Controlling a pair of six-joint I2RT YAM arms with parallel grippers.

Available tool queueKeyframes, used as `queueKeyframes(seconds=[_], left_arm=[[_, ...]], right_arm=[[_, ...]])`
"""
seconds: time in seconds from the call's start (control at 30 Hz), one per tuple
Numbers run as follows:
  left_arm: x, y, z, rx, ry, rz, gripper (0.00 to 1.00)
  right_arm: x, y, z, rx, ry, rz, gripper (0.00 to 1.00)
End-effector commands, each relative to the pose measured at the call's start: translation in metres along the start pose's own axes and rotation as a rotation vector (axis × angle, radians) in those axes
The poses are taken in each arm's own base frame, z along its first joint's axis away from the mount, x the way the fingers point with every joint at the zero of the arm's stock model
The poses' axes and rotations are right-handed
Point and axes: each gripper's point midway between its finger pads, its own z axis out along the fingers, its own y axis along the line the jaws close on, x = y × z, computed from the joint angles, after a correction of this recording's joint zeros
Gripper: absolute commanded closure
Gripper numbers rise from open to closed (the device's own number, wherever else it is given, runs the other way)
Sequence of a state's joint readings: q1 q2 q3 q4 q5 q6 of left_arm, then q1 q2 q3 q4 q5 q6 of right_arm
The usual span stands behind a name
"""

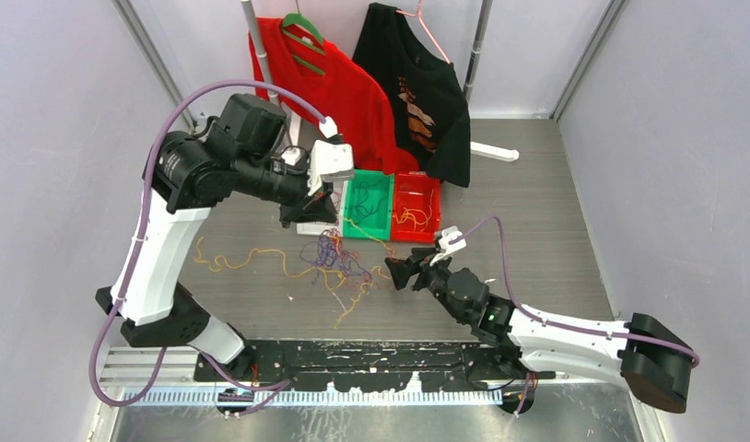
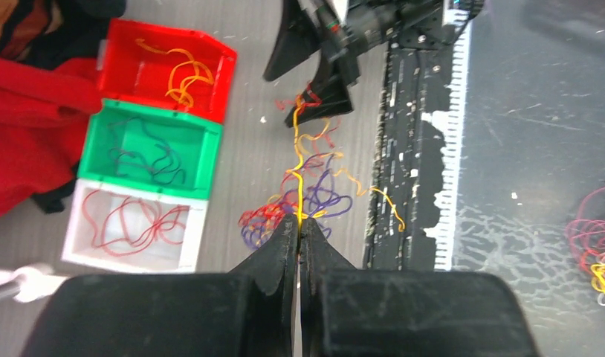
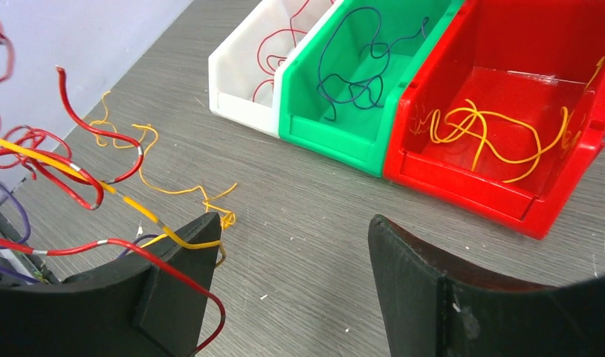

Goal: Untangle the cables

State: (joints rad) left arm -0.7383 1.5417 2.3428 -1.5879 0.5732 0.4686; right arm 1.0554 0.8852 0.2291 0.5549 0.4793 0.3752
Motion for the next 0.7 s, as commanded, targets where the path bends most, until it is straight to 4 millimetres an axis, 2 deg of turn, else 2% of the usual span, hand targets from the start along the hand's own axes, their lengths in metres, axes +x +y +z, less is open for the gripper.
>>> queueKeyframes(seconds=[0.0,0.07,0.13,0.27,0.33,0.5,0.67], left_arm=[[-0.004,0.024,-0.017,-0.174,-0.018,0.084,1.0],[0.002,0.03,-0.014,-0.204,-0.007,0.092,1.0],[0.012,0.025,-0.007,-0.183,-0.001,0.072,1.0],[0.042,0.015,0.027,-0.082,0.029,-0.035,1.0],[0.047,0.012,0.037,-0.057,0.021,-0.065,1.0],[0.046,0.009,0.042,-0.027,0.008,-0.089,1.0],[0.044,0.008,0.037,-0.041,-0.001,-0.066,1.0]], right_arm=[[-0.002,-0.009,-0.009,0.034,-0.015,0.028,0.23],[-0.011,0.001,-0.011,-0.015,-0.038,0.059,0.22],[-0.028,0.021,-0.012,-0.096,-0.068,0.1,0.21],[-0.065,0.071,-0.011,-0.286,-0.102,0.176,0.23],[-0.078,0.088,-0.009,-0.343,-0.112,0.195,0.27],[-0.09,0.099,-0.005,-0.362,-0.125,0.228,0.46],[-0.079,0.093,-0.001,-0.319,-0.07,0.19,0.46]])
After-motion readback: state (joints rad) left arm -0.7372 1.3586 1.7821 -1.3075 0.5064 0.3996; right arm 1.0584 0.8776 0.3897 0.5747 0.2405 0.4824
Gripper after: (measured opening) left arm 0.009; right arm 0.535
